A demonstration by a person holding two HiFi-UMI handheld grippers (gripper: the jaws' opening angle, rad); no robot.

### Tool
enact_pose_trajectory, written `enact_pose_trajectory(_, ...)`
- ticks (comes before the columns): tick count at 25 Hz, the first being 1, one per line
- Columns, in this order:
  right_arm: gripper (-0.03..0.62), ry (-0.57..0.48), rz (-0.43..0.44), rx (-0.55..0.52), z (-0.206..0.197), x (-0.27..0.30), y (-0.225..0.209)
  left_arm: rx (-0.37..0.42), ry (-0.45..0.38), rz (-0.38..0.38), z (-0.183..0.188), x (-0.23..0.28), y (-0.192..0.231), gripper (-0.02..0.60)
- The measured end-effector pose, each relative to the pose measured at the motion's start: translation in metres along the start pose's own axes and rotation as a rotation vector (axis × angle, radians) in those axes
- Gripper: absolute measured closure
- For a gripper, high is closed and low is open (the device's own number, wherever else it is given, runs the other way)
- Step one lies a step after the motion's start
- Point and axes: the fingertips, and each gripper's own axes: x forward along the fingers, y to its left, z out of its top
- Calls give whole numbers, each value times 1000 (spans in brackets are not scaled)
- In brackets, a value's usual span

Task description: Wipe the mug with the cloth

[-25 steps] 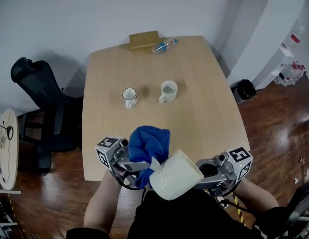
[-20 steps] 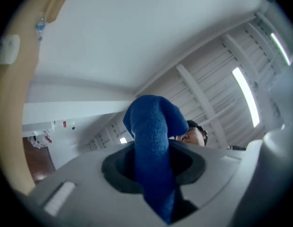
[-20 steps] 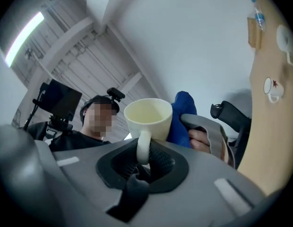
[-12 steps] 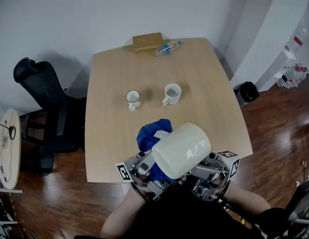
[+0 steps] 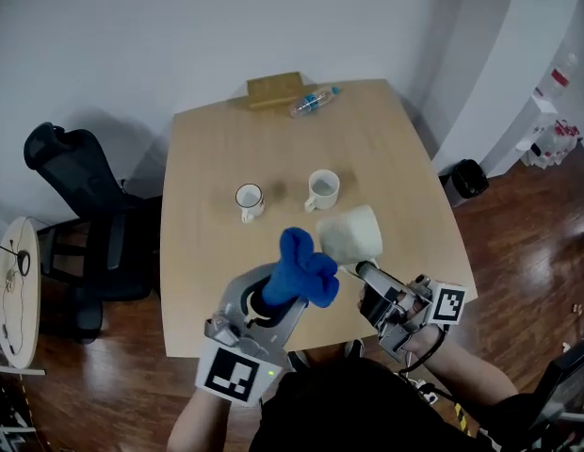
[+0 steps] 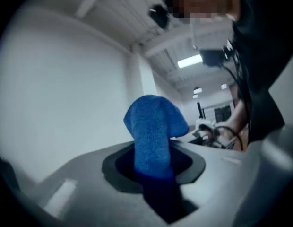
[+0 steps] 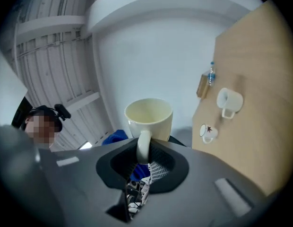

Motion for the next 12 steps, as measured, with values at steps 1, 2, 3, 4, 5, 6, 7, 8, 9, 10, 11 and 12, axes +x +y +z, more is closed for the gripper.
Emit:
enact_pose_trajectory(1, 551, -15, -21, 21, 2, 4, -8, 145, 58, 35, -6, 11, -12, 456)
enact_pose_trajectory(2, 551, -28, -37, 41, 3, 7, -14, 269, 88, 74, -12, 24, -22, 456)
enact_pose_trajectory(3, 551, -37, -46, 62, 3, 11, -19, 380, 104, 113, -16, 36, -29, 454)
enact_pose_trajectory(4, 551, -42, -49, 81, 2, 13, -20, 486, 117, 142, -21, 47, -35, 456)
enact_pose_trajectory(5, 550, -40, -47, 94, -1, 16, -20, 585, 129, 163, -24, 54, -40, 456)
enact_pose_trajectory(6, 551, -33, -44, 100, -4, 18, -18, 668, 137, 182, -25, 58, -41, 456)
enact_pose_trajectory(7, 551, -23, -40, 101, -7, 18, -16, 721, 140, 195, -24, 59, -40, 456)
enact_pose_trajectory(8, 551, -14, -37, 96, -10, 18, -14, 731, 134, 192, -21, 58, -39, 456)
enact_pose_trajectory(9, 551, -6, -36, 81, -12, 17, -11, 693, 122, 170, -16, 56, -38, 454)
enact_pose_trajectory(10, 549, 4, -37, 52, -13, 15, -8, 609, 106, 133, -11, 53, -35, 454)
enact_pose_trajectory(11, 551, 19, -42, 5, -12, 12, -5, 491, 89, 87, -6, 51, -31, 454)
enact_pose_trajectory(12, 549, 42, -48, -53, -11, 7, -3, 352, 72, 33, 0, 49, -25, 454)
